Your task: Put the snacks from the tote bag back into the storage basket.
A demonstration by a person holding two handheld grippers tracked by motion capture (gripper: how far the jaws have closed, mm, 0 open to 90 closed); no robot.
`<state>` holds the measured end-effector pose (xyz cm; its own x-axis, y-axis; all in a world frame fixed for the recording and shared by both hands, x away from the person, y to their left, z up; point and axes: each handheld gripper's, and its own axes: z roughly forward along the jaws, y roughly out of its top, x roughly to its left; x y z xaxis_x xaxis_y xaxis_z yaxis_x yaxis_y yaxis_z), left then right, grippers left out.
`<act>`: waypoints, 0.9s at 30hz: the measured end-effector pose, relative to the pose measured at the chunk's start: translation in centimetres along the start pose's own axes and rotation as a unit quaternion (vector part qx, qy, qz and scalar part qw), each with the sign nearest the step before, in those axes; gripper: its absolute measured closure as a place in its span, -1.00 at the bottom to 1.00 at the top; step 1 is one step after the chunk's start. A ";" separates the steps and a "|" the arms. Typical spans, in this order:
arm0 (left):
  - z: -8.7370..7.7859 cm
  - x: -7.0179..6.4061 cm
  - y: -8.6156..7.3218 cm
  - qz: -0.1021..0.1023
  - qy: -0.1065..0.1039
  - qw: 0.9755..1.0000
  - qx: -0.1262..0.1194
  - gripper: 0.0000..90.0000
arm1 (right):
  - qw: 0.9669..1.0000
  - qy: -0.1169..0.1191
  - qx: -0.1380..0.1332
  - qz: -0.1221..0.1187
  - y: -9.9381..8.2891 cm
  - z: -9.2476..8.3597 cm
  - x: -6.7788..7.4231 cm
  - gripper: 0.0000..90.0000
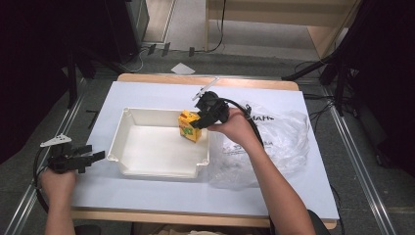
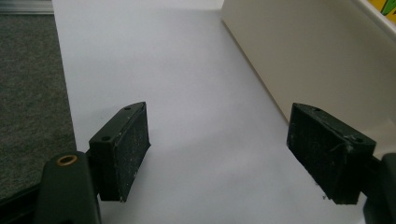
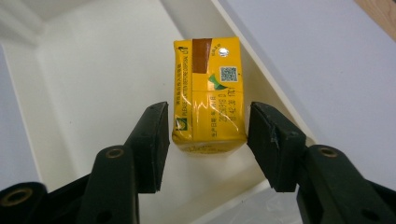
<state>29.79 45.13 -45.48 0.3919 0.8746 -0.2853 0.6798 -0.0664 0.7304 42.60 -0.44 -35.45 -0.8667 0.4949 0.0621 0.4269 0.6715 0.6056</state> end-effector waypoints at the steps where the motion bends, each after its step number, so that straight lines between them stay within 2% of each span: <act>1: 0.0 0.0 0.0 0.000 0.000 1.000 0.000 -0.50 | 1.000 -0.001 0.000 -0.002 0.0 -0.2 0.0 0.16; 6: 0.1 0.2 0.2 -0.002 0.001 1.000 -0.002 -0.51 | 1.000 0.011 -0.005 -0.010 -0.2 -0.9 0.5 0.24; 9: 0.2 0.2 0.3 -0.002 0.004 1.000 -0.002 -0.51 | 0.999 0.031 -0.007 -0.026 -0.3 -0.8 0.9 0.29; 12: 0.3 0.2 0.4 -0.002 0.002 1.000 -0.002 -0.51 | 0.999 0.038 -0.005 -0.031 -0.4 -0.5 1.3 0.32; 23: 0.6 0.3 0.7 0.000 -0.002 1.000 -0.003 -0.51 | 0.998 0.062 -0.017 -0.026 -0.7 -0.1 1.9 0.41; 27: 0.8 0.2 0.8 0.000 -0.003 1.000 -0.002 -0.51 | 0.997 0.070 -0.013 -0.032 -0.8 0.0 2.3 0.60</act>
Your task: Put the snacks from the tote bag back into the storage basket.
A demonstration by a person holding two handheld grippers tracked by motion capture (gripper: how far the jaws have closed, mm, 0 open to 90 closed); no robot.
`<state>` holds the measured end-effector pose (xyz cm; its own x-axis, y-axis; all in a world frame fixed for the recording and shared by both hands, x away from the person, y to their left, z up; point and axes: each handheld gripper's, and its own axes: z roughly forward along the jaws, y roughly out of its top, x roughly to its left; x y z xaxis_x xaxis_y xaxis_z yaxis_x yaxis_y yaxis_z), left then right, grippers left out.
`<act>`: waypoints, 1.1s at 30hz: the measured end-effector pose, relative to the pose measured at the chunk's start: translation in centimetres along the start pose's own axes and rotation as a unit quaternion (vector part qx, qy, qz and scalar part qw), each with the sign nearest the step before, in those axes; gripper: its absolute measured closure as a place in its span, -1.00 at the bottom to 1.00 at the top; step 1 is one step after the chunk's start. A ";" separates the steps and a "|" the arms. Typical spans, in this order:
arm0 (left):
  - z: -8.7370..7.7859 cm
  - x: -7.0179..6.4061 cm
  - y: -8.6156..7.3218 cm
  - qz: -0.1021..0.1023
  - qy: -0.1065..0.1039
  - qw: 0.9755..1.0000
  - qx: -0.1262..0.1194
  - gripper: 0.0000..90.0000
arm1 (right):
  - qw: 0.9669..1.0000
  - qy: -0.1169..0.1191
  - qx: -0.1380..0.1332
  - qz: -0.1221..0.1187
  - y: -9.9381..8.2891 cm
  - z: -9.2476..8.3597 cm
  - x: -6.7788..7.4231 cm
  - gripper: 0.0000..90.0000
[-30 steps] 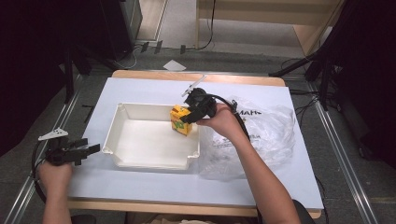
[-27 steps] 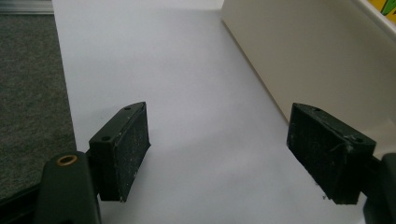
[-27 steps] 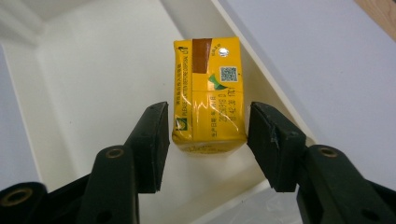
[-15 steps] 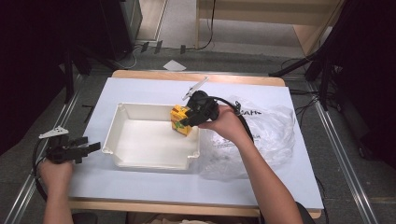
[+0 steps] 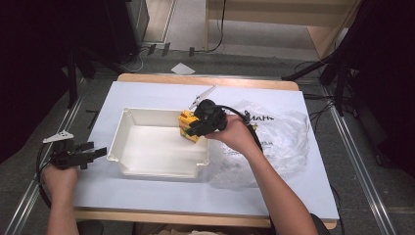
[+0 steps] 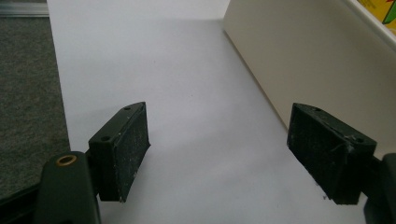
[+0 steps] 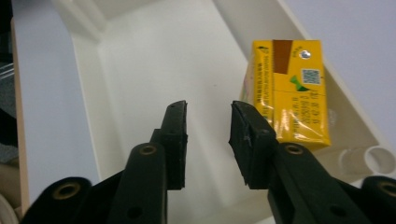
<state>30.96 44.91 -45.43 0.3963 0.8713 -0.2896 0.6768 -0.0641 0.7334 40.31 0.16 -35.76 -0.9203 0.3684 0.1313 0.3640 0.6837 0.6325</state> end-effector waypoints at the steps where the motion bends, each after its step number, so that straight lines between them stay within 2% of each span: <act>1: 0.0 0.0 0.0 0.001 0.000 1.000 0.000 -0.51 | 1.000 0.000 -0.001 -0.004 0.0 0.0 0.1 0.63; 5: 0.2 0.0 0.2 0.003 -0.001 1.000 0.001 -0.51 | 1.000 0.002 0.003 -0.007 -0.1 0.2 0.5 0.89; 7: 0.3 0.0 0.3 0.003 0.000 1.000 -0.001 -0.51 | 1.000 0.000 0.007 -0.011 -0.3 0.7 0.4 0.96; 10: 0.3 0.0 0.3 0.004 -0.001 1.000 -0.002 -0.51 | 1.000 0.009 0.012 0.001 -0.7 1.6 -0.1 0.99; 13: 0.4 0.0 0.4 0.005 -0.001 1.000 -0.001 -0.51 | 1.000 0.004 0.023 0.010 -1.0 2.2 -0.5 1.00; 15: 0.5 0.0 0.4 0.004 -0.003 1.000 -0.001 -0.51 | 1.000 -0.009 0.027 0.010 -1.2 2.5 -0.9 1.00; 20: 0.6 -0.1 0.5 0.004 -0.003 1.000 -0.001 -0.51 | 0.999 -0.008 0.028 0.024 -1.6 2.8 -1.6 1.00; 33: 0.7 -0.1 0.5 0.006 -0.004 1.000 0.001 -0.51 | 0.999 -0.010 0.030 0.031 -1.9 2.5 -2.2 1.00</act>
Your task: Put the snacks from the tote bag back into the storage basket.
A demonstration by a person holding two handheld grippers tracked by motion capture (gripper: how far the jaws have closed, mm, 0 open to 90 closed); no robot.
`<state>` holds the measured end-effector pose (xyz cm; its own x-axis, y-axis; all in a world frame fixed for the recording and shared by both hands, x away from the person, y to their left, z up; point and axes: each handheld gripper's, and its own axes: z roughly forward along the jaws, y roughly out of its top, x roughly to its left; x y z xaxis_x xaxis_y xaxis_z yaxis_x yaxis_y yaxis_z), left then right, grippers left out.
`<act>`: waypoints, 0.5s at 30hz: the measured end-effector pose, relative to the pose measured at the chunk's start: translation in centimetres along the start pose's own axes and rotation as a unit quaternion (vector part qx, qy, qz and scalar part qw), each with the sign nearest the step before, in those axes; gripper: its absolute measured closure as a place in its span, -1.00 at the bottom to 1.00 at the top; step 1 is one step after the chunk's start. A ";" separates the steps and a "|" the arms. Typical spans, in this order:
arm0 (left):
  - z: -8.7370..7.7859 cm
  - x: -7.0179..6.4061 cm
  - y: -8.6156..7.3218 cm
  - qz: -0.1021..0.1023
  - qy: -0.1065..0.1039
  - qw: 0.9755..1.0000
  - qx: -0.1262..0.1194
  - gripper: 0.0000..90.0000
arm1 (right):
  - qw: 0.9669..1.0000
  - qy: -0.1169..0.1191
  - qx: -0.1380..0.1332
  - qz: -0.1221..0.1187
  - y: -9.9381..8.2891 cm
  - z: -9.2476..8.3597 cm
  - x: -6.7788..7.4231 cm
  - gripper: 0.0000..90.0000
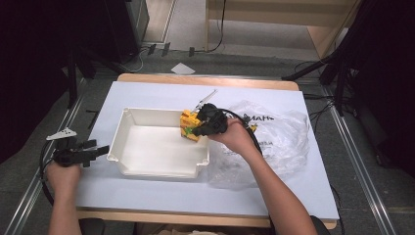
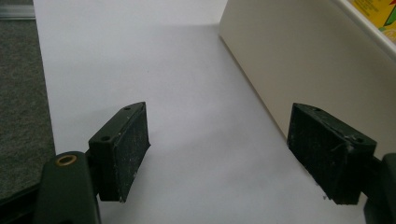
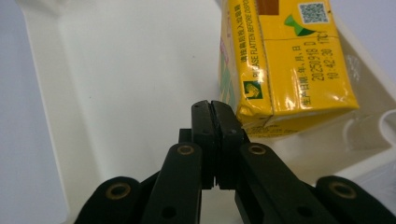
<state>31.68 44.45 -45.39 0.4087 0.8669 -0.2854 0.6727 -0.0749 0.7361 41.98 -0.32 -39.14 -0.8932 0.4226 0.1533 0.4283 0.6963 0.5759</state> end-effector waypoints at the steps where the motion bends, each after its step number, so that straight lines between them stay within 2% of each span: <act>1: 0.0 0.0 0.0 0.000 0.000 1.000 0.000 -0.51 | 1.000 -0.001 0.000 0.002 0.0 0.0 0.0 1.00; 15: 0.1 0.0 0.0 0.000 -0.001 1.000 0.002 -0.51 | 1.000 -0.005 -0.006 0.015 -0.4 -0.2 -1.0 1.00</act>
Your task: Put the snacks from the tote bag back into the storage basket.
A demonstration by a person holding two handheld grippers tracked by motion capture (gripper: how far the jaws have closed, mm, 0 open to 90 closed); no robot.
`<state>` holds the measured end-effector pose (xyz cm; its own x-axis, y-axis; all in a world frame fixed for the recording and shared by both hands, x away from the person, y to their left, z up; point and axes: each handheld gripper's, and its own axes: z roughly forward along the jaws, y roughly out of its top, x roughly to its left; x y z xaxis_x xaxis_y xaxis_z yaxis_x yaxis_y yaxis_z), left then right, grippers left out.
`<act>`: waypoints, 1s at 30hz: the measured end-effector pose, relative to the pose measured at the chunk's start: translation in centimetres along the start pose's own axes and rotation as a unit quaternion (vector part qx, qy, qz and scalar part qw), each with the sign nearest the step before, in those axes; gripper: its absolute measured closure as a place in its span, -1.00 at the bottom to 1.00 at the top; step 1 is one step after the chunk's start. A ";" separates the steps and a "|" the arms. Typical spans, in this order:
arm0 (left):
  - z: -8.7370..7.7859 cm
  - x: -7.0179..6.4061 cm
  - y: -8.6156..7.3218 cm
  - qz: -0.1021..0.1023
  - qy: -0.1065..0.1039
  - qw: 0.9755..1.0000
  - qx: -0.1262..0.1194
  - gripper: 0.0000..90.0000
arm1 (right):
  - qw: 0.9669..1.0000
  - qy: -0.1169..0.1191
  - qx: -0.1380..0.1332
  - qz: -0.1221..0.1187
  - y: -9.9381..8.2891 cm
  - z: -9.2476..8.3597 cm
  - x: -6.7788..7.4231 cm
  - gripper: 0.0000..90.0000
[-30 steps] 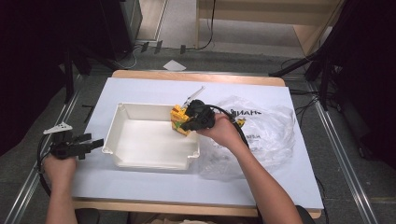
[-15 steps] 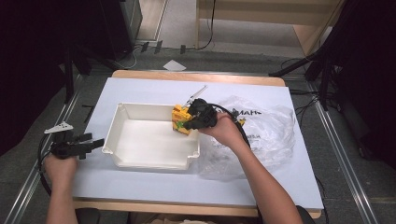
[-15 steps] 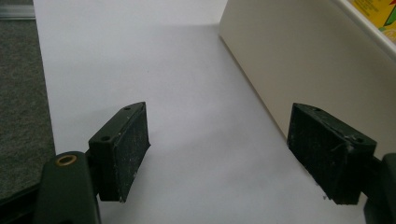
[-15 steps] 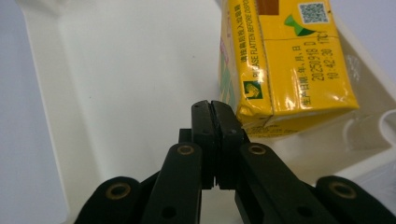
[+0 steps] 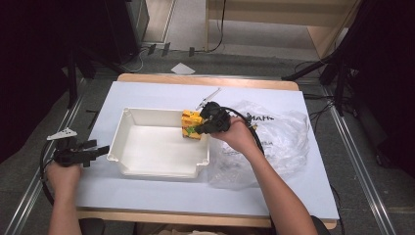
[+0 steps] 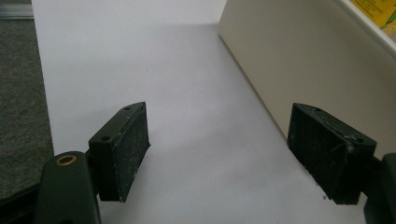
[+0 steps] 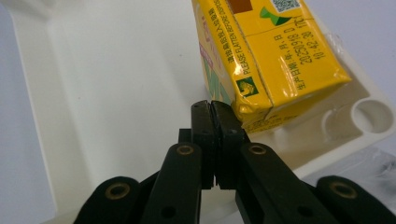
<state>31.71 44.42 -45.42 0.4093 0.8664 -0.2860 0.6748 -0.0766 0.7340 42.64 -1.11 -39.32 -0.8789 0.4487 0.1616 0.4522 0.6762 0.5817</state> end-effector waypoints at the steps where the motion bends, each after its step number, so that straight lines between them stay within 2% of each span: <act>1: 0.0 0.0 0.0 0.000 0.000 1.000 0.000 -0.51 | 1.000 0.001 0.000 0.001 0.0 0.0 -0.1 1.00; 9: 0.0 0.0 0.0 0.000 -0.001 1.000 0.000 -0.51 | 1.000 0.002 0.002 0.008 -0.2 0.0 -0.4 0.99; 20: 0.0 0.0 0.0 0.000 -0.001 1.000 0.001 -0.51 | 1.000 0.006 0.005 0.005 -0.3 0.0 -0.6 0.96; 30: 0.0 0.1 0.0 -0.001 -0.001 1.000 0.002 -0.51 | 1.000 0.019 0.002 -0.001 0.0 -0.6 -0.4 0.83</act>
<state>31.73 44.47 -45.47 0.4097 0.8656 -0.2880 0.6778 -0.0775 0.7312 42.90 -1.68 -38.95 -0.8852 0.4245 0.1905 0.4504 0.6794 0.5793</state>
